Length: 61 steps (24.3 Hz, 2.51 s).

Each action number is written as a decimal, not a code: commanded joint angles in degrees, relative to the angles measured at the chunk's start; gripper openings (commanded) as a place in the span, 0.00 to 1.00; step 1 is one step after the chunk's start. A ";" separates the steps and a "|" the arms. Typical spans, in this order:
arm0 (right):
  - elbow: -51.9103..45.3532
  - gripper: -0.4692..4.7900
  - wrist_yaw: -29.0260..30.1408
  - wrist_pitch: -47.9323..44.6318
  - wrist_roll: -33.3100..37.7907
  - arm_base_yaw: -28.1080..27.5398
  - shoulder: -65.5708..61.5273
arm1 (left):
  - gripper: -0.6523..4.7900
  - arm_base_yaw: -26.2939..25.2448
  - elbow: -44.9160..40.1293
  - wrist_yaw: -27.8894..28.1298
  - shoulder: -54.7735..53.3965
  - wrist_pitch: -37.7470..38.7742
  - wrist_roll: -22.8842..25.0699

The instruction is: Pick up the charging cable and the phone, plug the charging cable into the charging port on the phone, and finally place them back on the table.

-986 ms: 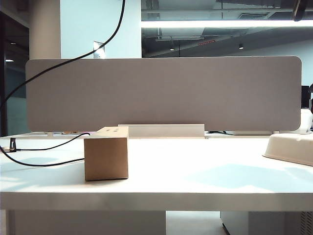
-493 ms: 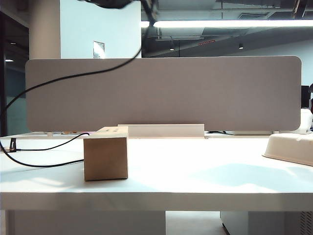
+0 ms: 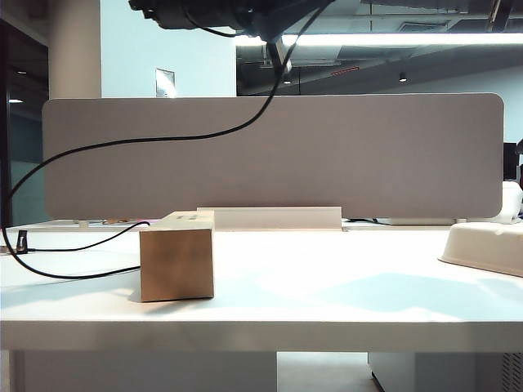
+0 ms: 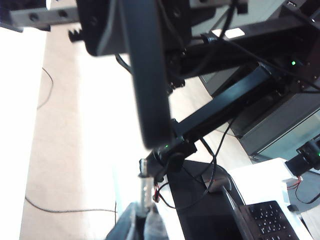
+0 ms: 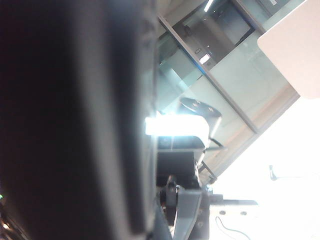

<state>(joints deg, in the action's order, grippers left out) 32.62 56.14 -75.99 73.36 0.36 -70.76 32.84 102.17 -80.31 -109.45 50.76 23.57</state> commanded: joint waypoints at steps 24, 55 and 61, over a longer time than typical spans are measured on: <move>0.46 0.08 -0.74 -1.60 -3.41 0.00 0.24 | 0.11 1.64 0.13 2.93 0.48 -6.21 -7.98; 0.46 0.08 -2.56 1.16 -5.86 0.02 0.24 | 0.11 0.48 0.24 3.02 1.09 -8.33 -8.20; 0.46 0.08 -2.62 1.18 -5.90 0.02 0.22 | 0.11 1.27 0.24 2.95 1.09 -9.03 -8.22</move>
<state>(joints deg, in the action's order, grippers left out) 32.62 54.39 -73.34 67.70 0.34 -70.78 33.95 102.17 -76.86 -108.73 42.70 15.46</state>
